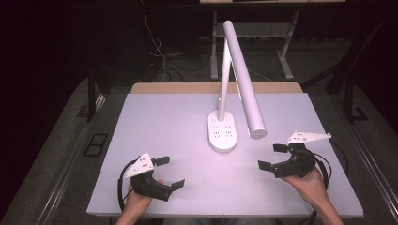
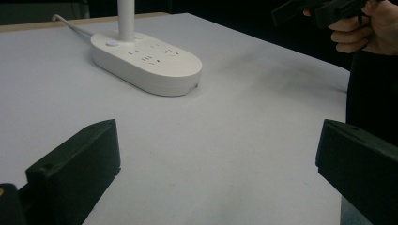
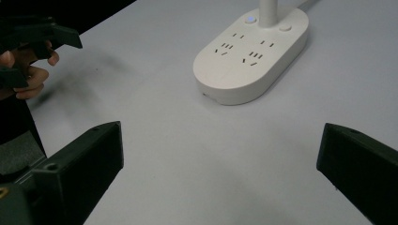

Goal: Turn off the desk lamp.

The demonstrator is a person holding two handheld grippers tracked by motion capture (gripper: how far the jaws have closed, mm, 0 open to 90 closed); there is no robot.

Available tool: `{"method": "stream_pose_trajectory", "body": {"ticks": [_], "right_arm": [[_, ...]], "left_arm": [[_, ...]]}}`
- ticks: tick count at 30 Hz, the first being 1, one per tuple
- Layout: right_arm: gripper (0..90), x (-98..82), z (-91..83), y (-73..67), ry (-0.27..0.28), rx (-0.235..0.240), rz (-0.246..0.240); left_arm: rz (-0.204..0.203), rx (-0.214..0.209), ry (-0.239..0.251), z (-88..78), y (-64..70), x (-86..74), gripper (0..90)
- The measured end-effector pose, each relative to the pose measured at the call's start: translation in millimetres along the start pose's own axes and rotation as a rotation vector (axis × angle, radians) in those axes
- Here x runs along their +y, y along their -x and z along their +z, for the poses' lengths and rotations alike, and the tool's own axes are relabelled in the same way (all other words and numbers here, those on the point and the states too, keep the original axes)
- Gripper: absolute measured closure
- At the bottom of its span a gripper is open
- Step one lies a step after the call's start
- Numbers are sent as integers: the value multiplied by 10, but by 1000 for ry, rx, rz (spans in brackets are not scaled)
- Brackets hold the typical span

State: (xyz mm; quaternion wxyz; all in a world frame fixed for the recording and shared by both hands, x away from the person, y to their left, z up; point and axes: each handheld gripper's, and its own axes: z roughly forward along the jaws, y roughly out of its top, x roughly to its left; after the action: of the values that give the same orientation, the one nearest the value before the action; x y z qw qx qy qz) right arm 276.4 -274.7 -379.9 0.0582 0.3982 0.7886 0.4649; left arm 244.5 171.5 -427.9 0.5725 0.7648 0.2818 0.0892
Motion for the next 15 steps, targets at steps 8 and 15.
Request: {"method": "stream_pose_trajectory", "body": {"ticks": [8,15], "right_arm": [[9,148,35,36,-2,15,-1],[9,268,93,85,-11,16,-7]], "left_arm": [[1,0,-2,1,0,-1,0],[-6,2,5,-5,-4,-1,0]]}}
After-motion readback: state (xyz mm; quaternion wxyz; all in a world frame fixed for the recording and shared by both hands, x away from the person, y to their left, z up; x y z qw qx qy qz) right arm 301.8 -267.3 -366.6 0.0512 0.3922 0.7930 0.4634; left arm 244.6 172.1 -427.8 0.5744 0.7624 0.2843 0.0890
